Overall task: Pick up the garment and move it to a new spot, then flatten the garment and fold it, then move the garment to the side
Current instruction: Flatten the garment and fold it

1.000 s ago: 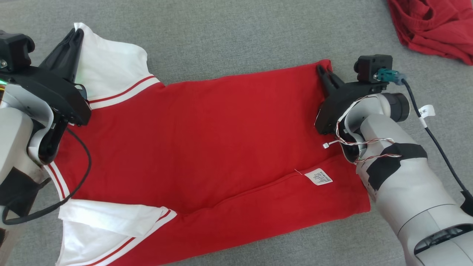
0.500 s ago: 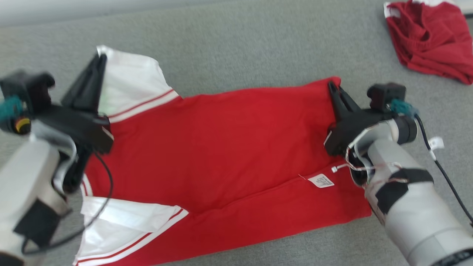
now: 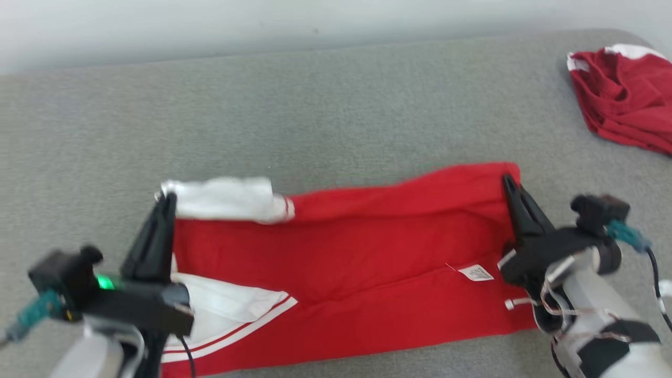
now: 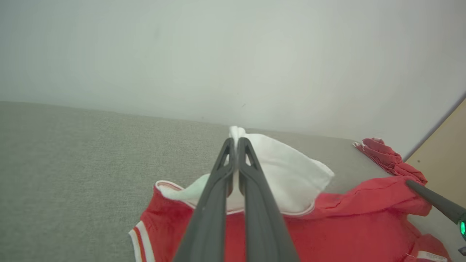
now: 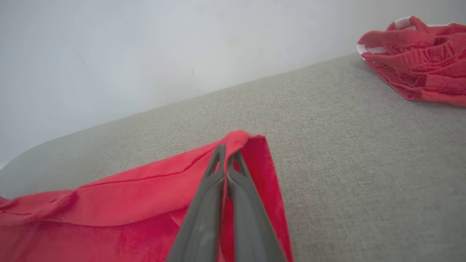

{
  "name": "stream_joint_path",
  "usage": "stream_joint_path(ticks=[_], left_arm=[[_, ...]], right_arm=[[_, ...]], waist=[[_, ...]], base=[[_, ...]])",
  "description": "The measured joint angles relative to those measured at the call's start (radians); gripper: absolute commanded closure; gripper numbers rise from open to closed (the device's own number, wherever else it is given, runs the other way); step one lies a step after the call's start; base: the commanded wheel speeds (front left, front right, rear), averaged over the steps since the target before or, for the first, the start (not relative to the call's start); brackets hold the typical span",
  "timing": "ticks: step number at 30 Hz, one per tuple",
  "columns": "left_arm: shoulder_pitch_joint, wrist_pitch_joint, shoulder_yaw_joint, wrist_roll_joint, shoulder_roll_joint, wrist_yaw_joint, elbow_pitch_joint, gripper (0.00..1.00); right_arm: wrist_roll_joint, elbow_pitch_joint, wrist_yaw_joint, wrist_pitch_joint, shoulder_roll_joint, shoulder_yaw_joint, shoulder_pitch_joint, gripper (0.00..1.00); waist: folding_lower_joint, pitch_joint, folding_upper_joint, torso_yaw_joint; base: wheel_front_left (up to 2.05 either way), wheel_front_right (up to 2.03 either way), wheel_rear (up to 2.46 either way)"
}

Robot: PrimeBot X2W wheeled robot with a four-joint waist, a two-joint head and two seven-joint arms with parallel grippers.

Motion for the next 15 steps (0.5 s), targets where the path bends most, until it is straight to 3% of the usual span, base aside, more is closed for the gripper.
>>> stream_joint_path(ticks=[7, 15], left_arm=[[0.17, 0.0, 0.071, 0.045, -0.096, -0.01, -0.043, 1.0], [0.285, 0.0, 0.137, 0.121, -0.205, -0.047, 0.026, 1.0]], right_arm=[[0.025, -0.112, 0.0, 0.0, -0.013, -0.058, 0.14, 1.0], [0.045, -0.158, 0.0, 0.0, -0.022, -0.103, 0.272, 1.0]], waist=[[0.0001, -0.025, 0.0, 0.03], [0.0001, -0.043, 0.0, 0.039]], base=[[0.0, 0.0, 0.0], [0.0, 0.0, 0.0]])
